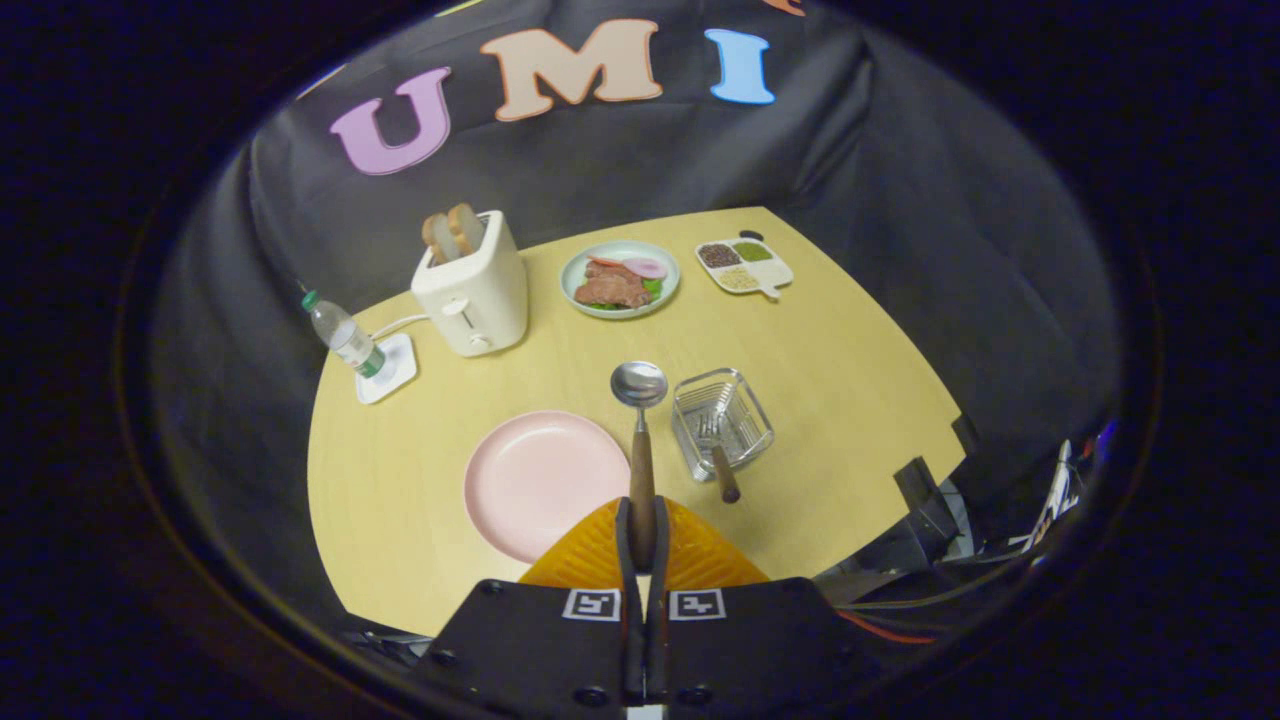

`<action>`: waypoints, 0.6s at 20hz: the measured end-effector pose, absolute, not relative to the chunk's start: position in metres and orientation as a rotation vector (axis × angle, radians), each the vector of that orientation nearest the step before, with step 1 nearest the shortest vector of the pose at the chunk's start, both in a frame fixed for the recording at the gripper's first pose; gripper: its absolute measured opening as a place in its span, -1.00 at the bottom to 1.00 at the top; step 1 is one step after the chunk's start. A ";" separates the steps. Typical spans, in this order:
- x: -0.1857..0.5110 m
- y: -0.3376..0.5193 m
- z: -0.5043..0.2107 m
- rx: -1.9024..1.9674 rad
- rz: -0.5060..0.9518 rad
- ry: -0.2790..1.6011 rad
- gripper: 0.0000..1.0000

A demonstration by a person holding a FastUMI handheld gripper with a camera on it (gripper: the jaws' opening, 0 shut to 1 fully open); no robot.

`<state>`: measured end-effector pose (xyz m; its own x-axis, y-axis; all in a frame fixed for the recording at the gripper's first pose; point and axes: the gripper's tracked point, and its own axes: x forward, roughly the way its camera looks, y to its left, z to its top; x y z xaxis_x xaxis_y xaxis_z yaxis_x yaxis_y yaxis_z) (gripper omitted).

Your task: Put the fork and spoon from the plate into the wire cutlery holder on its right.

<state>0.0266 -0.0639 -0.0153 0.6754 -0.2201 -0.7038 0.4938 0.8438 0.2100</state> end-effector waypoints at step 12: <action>0.038 -0.101 -0.056 0.508 -0.517 0.931 -0.86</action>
<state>0.0382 -0.1011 -0.0557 0.4959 -0.1947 -0.8463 0.6151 0.7667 0.1841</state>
